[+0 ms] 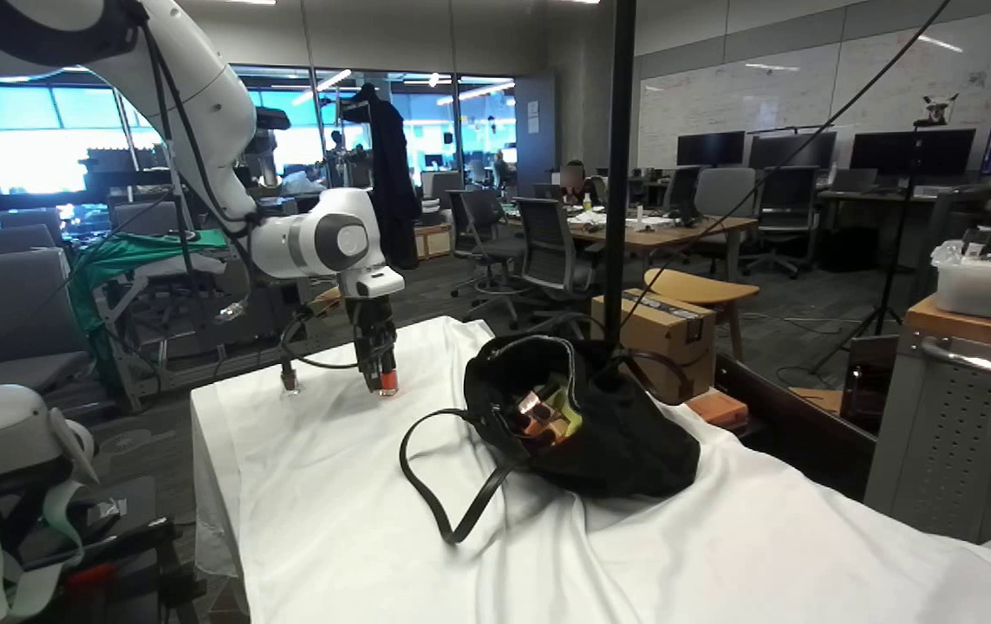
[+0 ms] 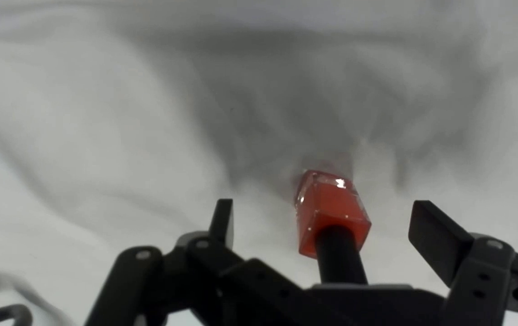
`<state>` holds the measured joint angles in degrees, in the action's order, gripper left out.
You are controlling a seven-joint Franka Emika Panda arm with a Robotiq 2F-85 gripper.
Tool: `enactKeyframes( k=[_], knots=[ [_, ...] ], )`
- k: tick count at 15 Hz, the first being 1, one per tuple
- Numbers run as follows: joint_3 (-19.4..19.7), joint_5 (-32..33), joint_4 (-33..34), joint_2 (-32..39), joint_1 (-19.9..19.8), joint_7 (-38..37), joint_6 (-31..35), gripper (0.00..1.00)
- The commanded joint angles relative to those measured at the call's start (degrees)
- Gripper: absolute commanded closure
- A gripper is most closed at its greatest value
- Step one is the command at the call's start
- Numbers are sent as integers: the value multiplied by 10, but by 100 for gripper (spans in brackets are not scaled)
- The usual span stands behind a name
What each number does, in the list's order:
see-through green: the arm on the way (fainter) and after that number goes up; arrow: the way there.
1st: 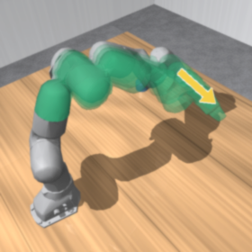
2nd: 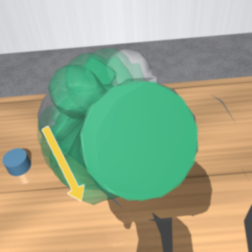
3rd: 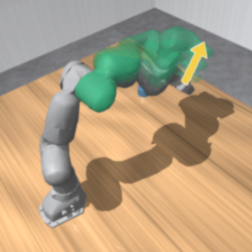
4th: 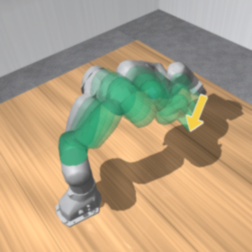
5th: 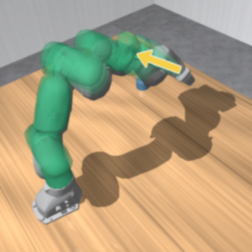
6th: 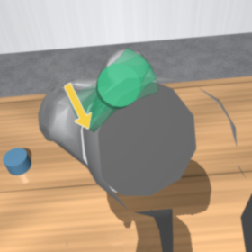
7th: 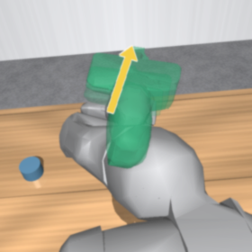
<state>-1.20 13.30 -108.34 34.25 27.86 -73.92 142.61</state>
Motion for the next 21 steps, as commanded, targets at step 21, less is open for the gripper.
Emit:
enactKeyframes(
  k=[21],
  knots=[
    [29, 31, -8, 17, 16, -9, 82, 0]
  ],
)
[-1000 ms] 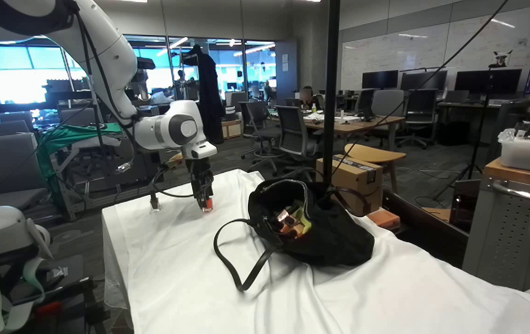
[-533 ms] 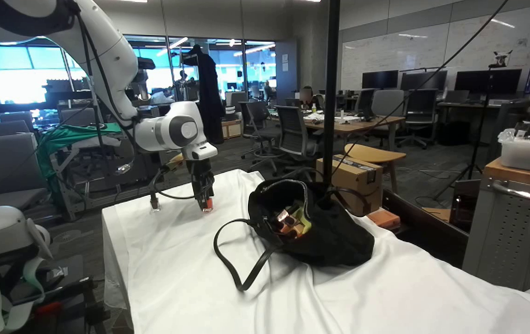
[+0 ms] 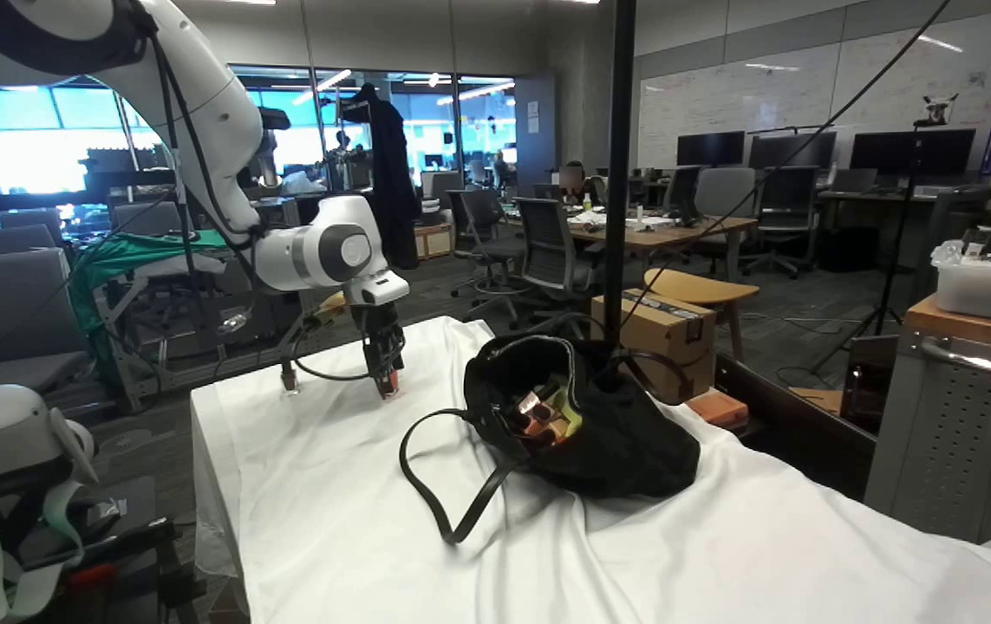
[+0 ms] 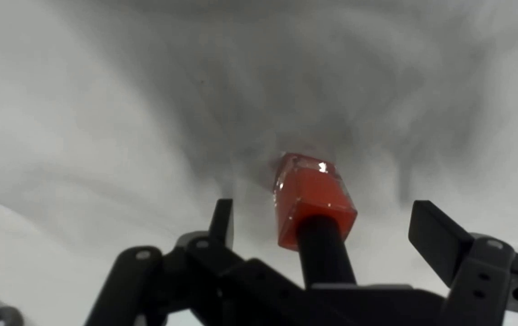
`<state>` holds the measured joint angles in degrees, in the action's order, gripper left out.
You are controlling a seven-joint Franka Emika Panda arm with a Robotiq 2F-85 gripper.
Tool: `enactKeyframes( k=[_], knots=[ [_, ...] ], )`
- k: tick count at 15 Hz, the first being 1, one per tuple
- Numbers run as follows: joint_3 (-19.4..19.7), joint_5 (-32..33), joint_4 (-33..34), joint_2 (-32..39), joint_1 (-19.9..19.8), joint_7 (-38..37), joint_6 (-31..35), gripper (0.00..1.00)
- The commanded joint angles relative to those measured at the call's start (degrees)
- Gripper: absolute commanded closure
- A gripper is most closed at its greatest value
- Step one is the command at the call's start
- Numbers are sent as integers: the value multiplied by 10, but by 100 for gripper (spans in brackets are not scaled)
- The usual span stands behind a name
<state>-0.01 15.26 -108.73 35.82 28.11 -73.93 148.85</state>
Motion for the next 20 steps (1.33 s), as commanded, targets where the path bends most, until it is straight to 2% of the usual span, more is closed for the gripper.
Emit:
enactKeyframes(
  k=[1, 6, 7, 9, 17, 20],
  knots=[
    [18, 11, -5, 1, 14, -9, 21, 0],
    [16, 8, -8, -2, 12, -5, 21, 2],
    [16, 7, -8, -3, 11, -4, 20, 26],
    [16, 6, -9, -3, 11, -6, 20, 27],
    [19, 6, -11, -4, 11, -8, 17, 82],
    [20, 5, -11, -5, 10, -7, 14, 85]
  ],
)
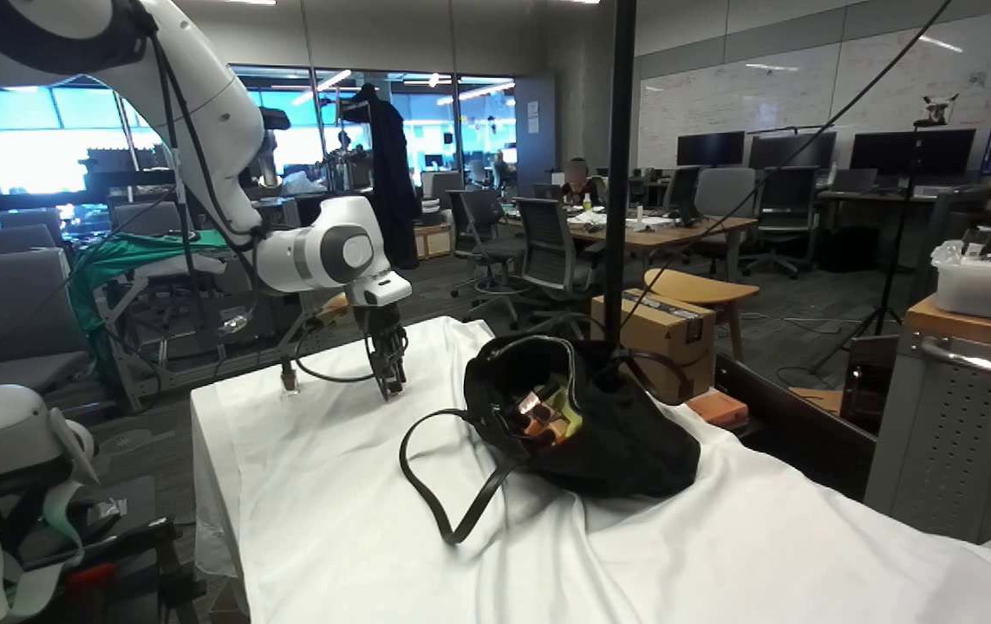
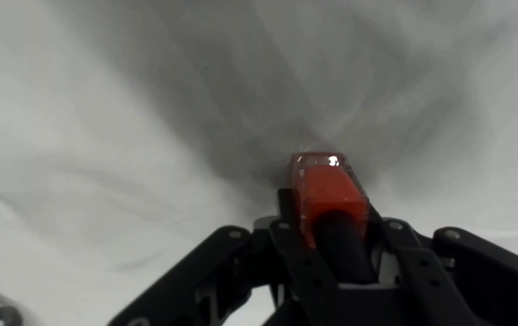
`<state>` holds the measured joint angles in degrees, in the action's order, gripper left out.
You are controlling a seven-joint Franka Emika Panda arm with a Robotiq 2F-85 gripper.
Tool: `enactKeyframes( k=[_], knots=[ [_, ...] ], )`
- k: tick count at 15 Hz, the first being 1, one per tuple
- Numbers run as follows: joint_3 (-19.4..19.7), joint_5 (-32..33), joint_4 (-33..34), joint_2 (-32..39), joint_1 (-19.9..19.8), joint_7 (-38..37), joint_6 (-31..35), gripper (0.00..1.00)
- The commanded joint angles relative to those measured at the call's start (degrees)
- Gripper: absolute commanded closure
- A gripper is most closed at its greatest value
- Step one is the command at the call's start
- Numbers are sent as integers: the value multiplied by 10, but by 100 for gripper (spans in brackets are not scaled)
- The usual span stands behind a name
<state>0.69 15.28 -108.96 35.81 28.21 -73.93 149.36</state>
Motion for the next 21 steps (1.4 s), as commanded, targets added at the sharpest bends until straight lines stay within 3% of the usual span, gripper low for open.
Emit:
enactKeyframes(
  k=[1, 6, 12, 21],
  knots=[
    [11, 5, -10, -6, 8, -4, 7, 85],
    [-17, -13, -32, -38, -22, 65, -11, 85],
    [-2, -3, -86, -108, -39, 104, -10, 85],
    [12, 10, -154, -220, -109, 154, 7, 85]
  ],
)
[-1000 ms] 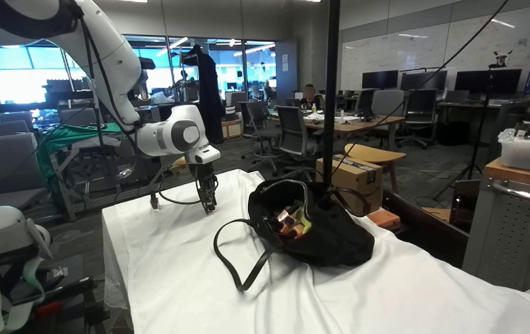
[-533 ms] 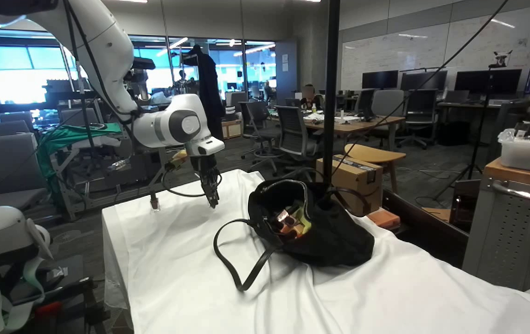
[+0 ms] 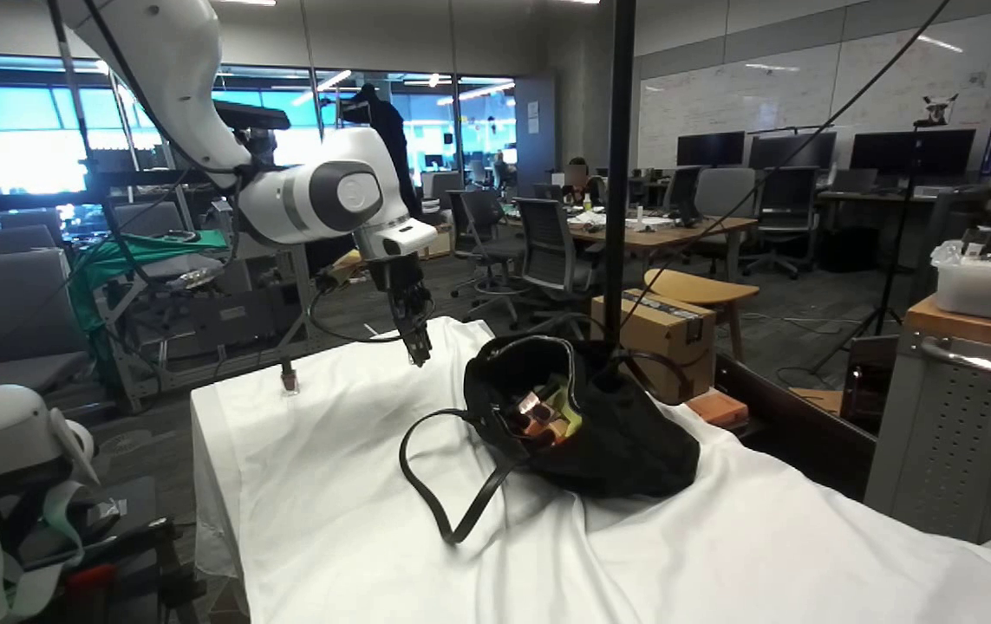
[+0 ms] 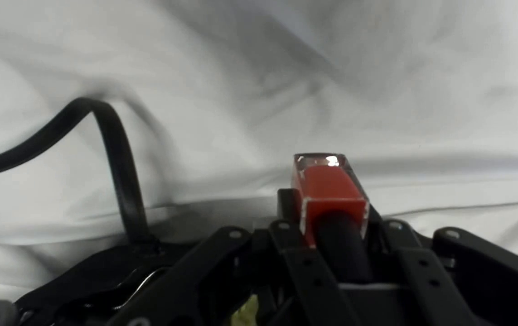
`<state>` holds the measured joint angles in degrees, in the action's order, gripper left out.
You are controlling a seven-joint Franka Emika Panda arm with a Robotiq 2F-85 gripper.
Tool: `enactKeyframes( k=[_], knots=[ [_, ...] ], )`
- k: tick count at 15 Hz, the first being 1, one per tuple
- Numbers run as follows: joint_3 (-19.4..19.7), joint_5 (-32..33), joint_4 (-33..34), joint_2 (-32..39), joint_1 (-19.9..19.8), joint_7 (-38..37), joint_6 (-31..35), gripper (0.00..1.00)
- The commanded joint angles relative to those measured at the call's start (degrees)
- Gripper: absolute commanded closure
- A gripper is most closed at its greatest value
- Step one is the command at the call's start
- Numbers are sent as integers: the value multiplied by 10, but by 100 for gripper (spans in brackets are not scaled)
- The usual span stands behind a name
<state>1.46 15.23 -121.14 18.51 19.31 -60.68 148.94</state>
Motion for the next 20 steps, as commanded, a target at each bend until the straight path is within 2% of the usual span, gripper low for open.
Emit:
enactKeyframes(
  k=[1, 5, 9, 13, 20],
  knots=[
    [4, 10, -32, -52, -30, 30, 11, 85],
    [10, 22, -17, -55, -59, 55, 12, 85],
    [25, 44, 18, -27, -80, 67, 7, 85],
    [34, 36, 57, 8, -100, 99, 7, 85],
    [55, 27, 126, 73, -105, 118, 2, 85]
  ],
)
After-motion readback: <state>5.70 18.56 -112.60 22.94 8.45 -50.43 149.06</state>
